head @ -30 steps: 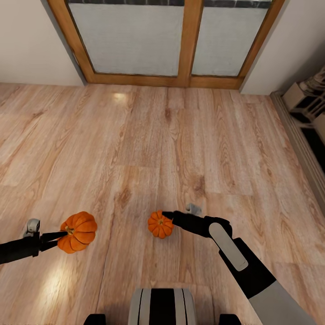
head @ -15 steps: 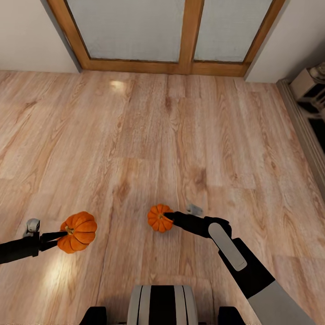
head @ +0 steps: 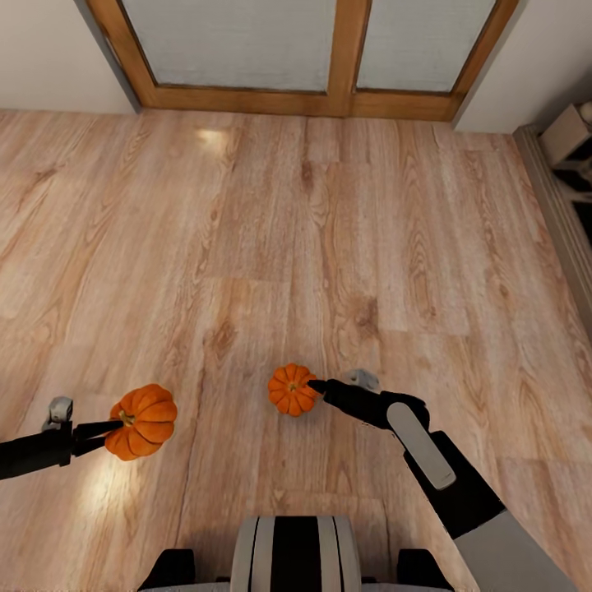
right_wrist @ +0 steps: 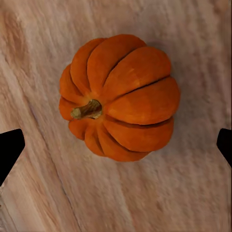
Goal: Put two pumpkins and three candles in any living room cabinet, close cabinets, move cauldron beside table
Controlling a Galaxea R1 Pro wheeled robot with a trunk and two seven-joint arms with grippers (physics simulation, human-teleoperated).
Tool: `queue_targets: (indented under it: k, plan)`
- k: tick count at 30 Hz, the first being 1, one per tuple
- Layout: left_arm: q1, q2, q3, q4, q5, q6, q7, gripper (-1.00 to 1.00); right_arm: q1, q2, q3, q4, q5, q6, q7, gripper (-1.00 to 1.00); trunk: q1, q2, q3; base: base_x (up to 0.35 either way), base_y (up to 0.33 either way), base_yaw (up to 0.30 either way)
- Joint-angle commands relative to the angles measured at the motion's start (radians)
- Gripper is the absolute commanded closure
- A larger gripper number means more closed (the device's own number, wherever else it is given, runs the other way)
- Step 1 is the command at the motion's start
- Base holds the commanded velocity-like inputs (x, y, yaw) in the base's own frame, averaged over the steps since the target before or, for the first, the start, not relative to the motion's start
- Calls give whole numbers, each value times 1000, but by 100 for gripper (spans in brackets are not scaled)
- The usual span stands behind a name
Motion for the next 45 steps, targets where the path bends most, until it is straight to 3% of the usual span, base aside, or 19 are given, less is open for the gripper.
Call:
queue_targets:
  k: [1,6,11,27,35,41,45]
  plan:
    - [0,0,0,-3,3,6,-1,100,-1,0,-14,-1,-10,-4,-9,-100,0,0,-5,0,0,0]
    - [0,0,0,-7,3,6,0,100,-1,1,-40,1,-5,-27,-8,-100,2,-2,-24,0,0,0]
    - [0,0,-1,-7,4,6,-1,100,-1,4,-41,2,-3,-65,-8,-100,4,-2,-35,0,0,0]
    - [0,0,-1,-7,4,7,-2,100,-1,3,-37,0,3,-70,-8,-100,11,-6,-97,0,0,0]
    - [0,0,-1,-8,4,7,-2,100,-1,3,-32,-7,5,-70,-1,-100,11,-6,-97,0,0,0]
    - [0,0,0,-8,4,7,-2,100,-1,3,-33,-1,5,-70,107,-100,11,-6,-97,0,0,0]
    - [0,0,0,-7,4,8,-2,100,-1,3,-34,2,17,-70,124,-100,11,-6,-97,16,0,0]
